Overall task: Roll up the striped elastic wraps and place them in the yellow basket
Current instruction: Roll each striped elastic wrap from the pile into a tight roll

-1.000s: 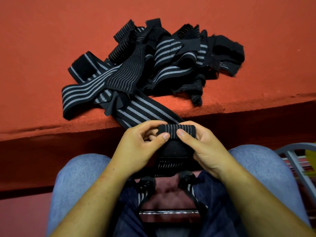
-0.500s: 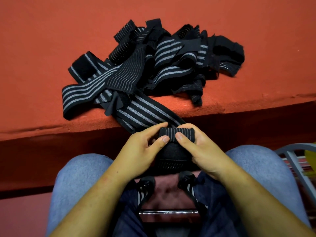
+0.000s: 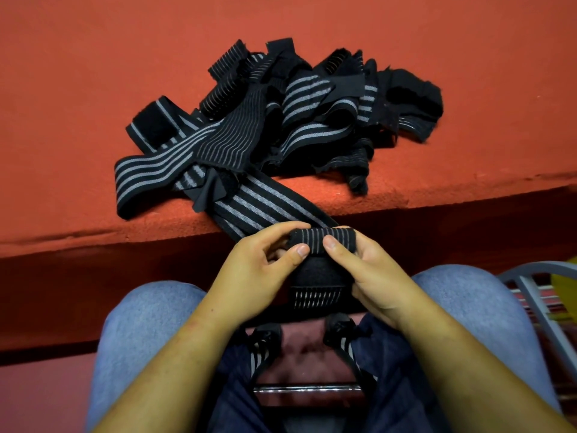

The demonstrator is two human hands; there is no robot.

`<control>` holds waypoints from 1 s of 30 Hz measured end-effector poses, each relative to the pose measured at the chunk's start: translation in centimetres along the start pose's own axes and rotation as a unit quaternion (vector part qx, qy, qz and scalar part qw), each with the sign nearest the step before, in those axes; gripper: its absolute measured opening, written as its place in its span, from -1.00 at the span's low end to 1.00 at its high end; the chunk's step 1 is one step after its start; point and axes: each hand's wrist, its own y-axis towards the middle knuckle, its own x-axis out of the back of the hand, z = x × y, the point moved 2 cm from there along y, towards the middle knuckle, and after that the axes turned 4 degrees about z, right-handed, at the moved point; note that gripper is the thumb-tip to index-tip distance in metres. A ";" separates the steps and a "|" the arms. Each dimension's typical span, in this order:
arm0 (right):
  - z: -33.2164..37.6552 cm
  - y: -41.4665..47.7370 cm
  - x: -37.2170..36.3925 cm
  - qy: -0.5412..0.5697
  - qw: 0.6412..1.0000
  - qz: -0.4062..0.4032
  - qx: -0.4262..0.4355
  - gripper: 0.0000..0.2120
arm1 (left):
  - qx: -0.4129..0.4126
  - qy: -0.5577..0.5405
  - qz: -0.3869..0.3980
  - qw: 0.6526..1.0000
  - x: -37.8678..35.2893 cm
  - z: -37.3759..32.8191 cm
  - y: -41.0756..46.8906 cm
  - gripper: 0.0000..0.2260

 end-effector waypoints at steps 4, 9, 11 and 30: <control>0.1 -0.3 -0.6 0.029 0.999 0.023 -0.037 -0.55 | -0.003 -0.012 -0.015 1.000 0.2 -0.3 -0.1 -0.72; 0.3 -0.5 -0.8 0.042 0.997 0.028 -0.060 -0.52 | -0.021 -0.008 -0.028 0.999 0.2 -1.0 -0.2 -0.71; 0.5 -0.6 -0.8 0.052 0.996 0.032 -0.070 -0.46 | -0.029 0.015 -0.030 0.999 0.3 -1.2 -0.3 -0.71; 0.3 -0.1 0.0 0.018 1.000 0.007 0.008 -0.86 | 0.025 -0.065 -0.015 0.997 0.1 -0.2 0.2 -0.71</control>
